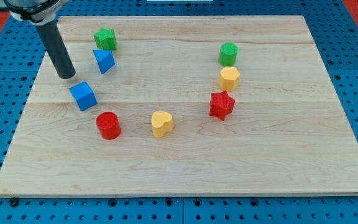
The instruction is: Move the blue triangle diagonal to red circle
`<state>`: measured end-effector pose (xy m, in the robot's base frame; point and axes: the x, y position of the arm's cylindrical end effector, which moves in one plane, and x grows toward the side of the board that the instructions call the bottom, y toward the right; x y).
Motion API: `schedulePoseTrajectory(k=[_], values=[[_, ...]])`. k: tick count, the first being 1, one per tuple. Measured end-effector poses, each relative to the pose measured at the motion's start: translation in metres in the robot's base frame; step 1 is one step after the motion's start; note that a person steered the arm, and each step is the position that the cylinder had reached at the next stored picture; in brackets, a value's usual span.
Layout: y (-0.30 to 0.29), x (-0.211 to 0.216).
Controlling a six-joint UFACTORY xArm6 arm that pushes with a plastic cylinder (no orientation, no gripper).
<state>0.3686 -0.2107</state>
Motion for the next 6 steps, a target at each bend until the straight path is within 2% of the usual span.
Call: schedulePoseTrajectory(k=[1,2,5,6], values=[[0.031,-0.005],[0.030,-0.014],[0.066,-0.071],[0.141,-0.048]])
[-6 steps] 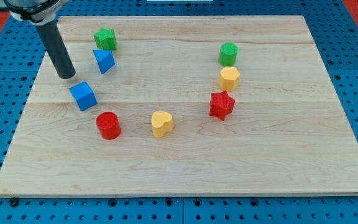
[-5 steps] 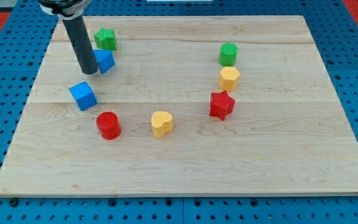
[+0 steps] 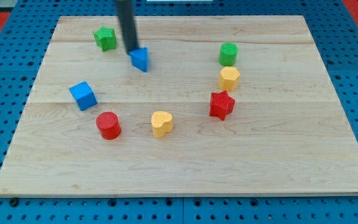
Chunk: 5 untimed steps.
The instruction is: Move the blue triangle diagonal to red circle
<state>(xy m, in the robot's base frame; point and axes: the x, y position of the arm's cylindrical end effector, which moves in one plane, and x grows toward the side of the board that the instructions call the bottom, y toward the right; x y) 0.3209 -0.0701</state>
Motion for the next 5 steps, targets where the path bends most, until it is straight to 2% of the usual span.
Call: schedulePoseTrajectory(k=[1,2,3,4,5], values=[[0.020,-0.015],[0.046,-0.006],[0.013,0.047],[0.018,0.076],[0.051,0.005]])
